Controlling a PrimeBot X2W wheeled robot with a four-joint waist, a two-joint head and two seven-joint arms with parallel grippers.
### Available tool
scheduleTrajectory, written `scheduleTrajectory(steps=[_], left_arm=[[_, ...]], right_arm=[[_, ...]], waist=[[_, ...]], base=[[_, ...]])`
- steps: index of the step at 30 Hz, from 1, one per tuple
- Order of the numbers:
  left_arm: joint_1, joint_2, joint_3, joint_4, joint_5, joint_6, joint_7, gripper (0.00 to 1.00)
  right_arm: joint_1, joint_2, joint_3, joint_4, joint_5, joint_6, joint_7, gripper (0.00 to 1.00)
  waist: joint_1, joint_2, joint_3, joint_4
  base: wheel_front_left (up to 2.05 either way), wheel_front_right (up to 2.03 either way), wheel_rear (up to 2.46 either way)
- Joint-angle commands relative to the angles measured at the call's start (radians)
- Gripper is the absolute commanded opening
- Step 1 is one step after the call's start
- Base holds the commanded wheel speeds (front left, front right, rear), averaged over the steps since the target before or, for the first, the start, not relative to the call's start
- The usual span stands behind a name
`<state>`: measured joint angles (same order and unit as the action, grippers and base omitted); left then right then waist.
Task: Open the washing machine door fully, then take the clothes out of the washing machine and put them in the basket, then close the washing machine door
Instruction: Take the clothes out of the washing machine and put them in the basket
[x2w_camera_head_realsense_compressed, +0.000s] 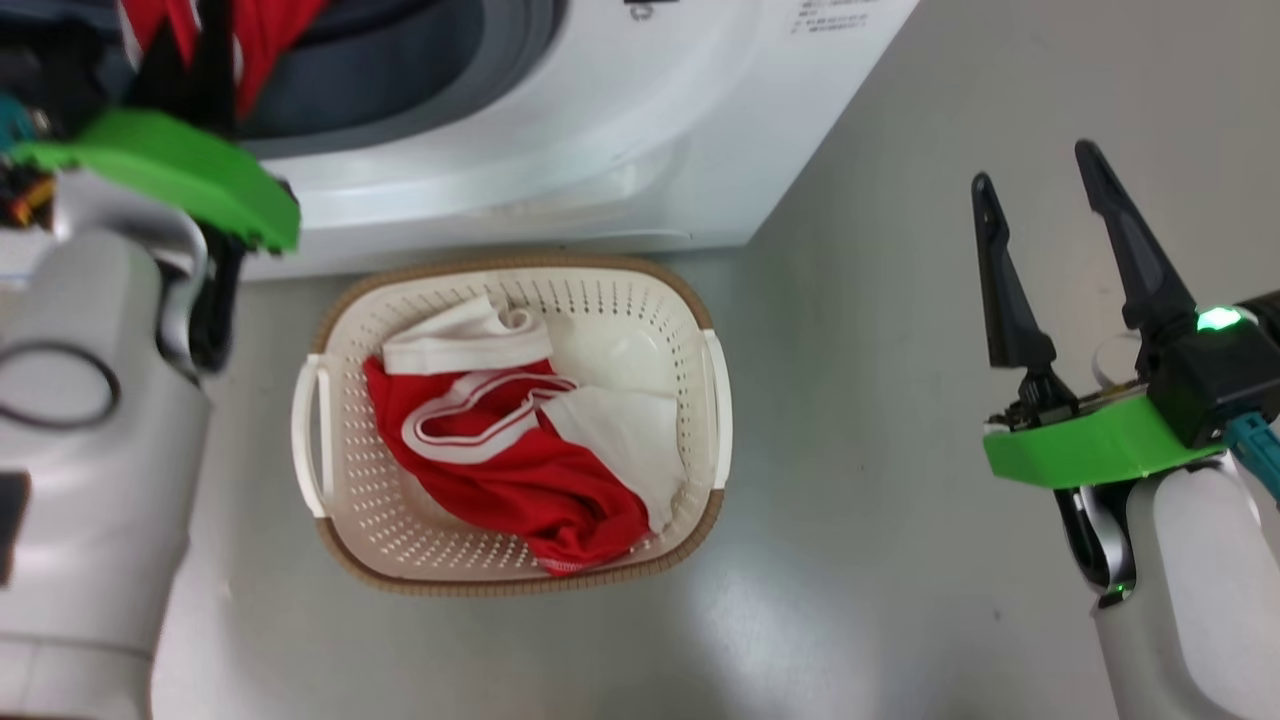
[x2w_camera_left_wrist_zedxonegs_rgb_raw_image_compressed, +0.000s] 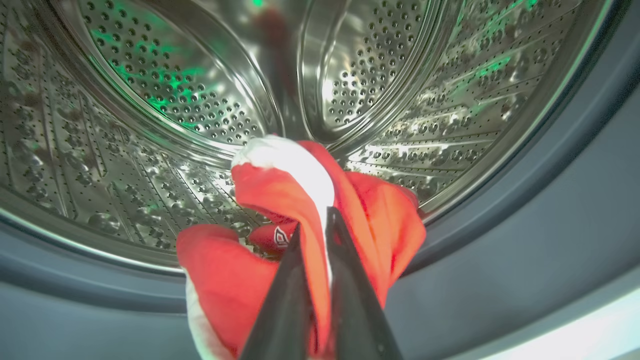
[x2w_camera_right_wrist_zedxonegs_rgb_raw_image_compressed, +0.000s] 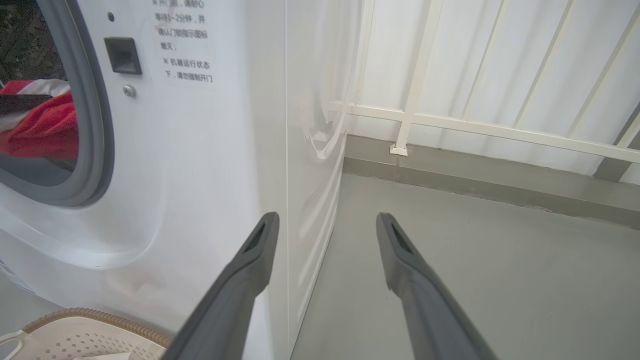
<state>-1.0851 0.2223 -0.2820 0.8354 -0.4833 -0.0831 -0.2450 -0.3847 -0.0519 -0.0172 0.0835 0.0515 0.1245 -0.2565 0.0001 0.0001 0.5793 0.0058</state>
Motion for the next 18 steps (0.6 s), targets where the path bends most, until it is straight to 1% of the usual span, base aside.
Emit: scheduleTrajectory(steps=[1,4,5,13,18], left_arm=[[0.046,0.048,0.032,-0.058,0.011,0.016,-0.013,0.00],[0.120,0.046,0.050,-0.138,0.019,0.032,-0.016,0.00],[0.120,0.046,0.050,-0.138,0.019,0.032,-0.016,0.00],[0.359,0.048,0.118,-0.381,0.026,0.079,-0.017,0.00],[0.503,0.047,0.131,-0.514,0.024,0.106,-0.017,0.00]], right_arm=[[0.033,0.002,0.019,-0.018,-0.008,0.006,-0.005,1.00],[0.048,0.002,0.014,-0.014,-0.009,0.006,-0.005,1.00],[0.048,0.002,0.014,-0.014,-0.009,0.006,-0.005,1.00],[0.083,0.002,0.014,-0.004,0.007,0.006,-0.005,1.00],[0.104,0.002,0.011,0.004,0.011,0.006,-0.005,1.00]], waist=[[-0.0001,-0.0001,-0.045,0.013],[-0.0001,-0.0001,-0.081,0.020],[-0.0001,-0.0001,-0.081,0.020],[-0.0001,-0.0001,-0.167,0.023],[-0.0001,-0.0001,-0.215,0.024]], base=[[0.00,0.00,0.00],[0.00,0.00,0.00],[0.00,0.00,0.00],[0.00,0.00,0.00],[0.00,0.00,0.00]])
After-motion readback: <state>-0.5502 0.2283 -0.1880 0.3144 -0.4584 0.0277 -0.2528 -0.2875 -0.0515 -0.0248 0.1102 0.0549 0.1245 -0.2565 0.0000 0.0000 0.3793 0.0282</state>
